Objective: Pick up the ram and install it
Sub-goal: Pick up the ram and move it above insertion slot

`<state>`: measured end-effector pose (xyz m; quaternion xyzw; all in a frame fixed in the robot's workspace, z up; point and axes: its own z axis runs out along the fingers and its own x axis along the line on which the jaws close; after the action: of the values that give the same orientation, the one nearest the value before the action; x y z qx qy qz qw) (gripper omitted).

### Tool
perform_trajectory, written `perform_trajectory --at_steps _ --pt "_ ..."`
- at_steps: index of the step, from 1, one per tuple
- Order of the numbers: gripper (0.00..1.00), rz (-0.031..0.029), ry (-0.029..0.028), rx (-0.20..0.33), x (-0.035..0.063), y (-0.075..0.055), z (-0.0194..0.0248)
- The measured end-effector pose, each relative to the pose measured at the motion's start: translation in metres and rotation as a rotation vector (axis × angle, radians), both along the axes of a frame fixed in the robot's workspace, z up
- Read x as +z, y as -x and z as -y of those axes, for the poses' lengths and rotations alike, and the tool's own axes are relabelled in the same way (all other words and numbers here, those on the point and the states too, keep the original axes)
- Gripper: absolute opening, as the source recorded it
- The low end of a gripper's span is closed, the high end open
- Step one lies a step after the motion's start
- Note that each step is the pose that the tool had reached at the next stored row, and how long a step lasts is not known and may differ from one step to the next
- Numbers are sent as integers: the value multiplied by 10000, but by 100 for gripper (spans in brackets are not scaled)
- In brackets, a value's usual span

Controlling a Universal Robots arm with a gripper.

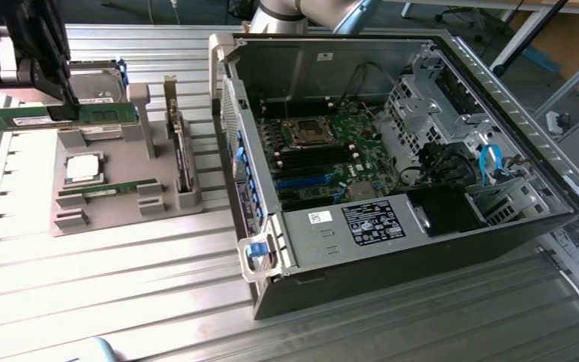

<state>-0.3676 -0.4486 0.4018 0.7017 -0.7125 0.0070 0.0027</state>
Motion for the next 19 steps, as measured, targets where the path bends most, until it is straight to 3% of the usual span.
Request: perform_trajectory --at_steps 11,19 --pt "13 1 -1 0 177 0 0" --pt "13 -1 1 1 186 -1 0"
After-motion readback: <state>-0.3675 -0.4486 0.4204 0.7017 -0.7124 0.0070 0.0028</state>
